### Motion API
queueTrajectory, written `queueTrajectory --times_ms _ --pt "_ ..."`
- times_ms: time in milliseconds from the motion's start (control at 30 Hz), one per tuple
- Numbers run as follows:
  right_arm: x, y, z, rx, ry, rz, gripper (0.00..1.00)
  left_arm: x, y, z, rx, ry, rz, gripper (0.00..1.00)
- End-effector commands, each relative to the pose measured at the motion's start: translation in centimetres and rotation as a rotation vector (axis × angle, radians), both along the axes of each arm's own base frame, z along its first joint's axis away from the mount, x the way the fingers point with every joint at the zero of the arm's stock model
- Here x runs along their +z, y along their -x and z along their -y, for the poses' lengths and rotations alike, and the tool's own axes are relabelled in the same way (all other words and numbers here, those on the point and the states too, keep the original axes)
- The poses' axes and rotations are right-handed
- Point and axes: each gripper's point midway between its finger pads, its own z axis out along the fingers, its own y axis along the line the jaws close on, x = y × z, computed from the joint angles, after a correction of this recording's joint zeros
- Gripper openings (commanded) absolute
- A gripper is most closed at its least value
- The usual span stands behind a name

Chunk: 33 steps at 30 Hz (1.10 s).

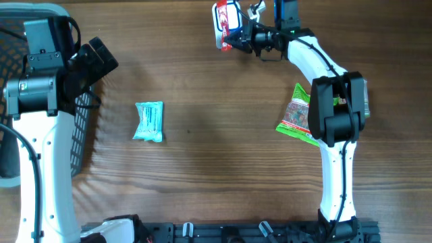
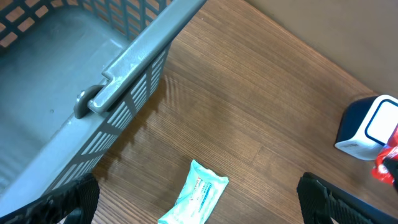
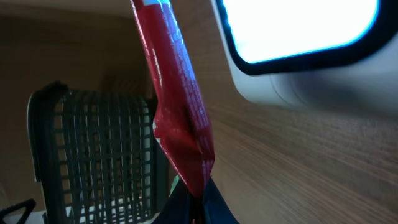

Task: Scan the item barcode
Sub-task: 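Hold the Nescafe stick at the scanner, then carry it right, then reach the right gripper left and grasp the teal wipes pack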

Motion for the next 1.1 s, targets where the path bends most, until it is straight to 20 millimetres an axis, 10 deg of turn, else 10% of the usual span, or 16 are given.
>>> queueTrajectory --times_ms 0,100,200,333,433,700,833,967,1067 --pt "-1.8 0.4 0.4 -0.022 0.02 -0.081 0.04 0.6 0.0 -0.2 -0.001 -0.006 0.017 1.0" --pt "0.1 0.1 0.8 -0.028 0.015 -0.04 0.04 0.6 0.0 -0.2 -0.001 -0.006 0.017 1.0" --pt "6.2 0.6 3.0 -0.079 0.182 0.122 0.04 0.6 0.0 -0.2 0.0 -0.006 0.017 1.0" --pt "14.8 8.9 6.4 0.043 0.452 0.295 0.05 0.6 0.0 -0.2 -0.001 -0.006 0.017 1.0" --pt "16.4 15.5 11.5 0.037 0.737 0.205 0.04 0.6 0.0 -0.2 -0.001 -0.006 0.017 1.0" --pt "12.4 21.7 23.8 -0.28 1.356 -0.233 0.04 0.6 0.0 -0.2 0.0 -0.006 0.017 1.0" --pt "4.1 23.4 26.0 -0.215 1.51 -0.313 0.05 0.6 0.0 -0.2 0.0 -0.006 0.017 1.0" --pt "-1.0 23.4 26.8 -0.205 1.561 -0.26 0.56 0.6 0.0 -0.2 -0.001 -0.006 0.017 1.0" --pt "-0.5 21.7 25.3 -0.172 1.487 -0.186 0.57 0.6 0.0 -0.2 0.0 -0.006 0.017 1.0"
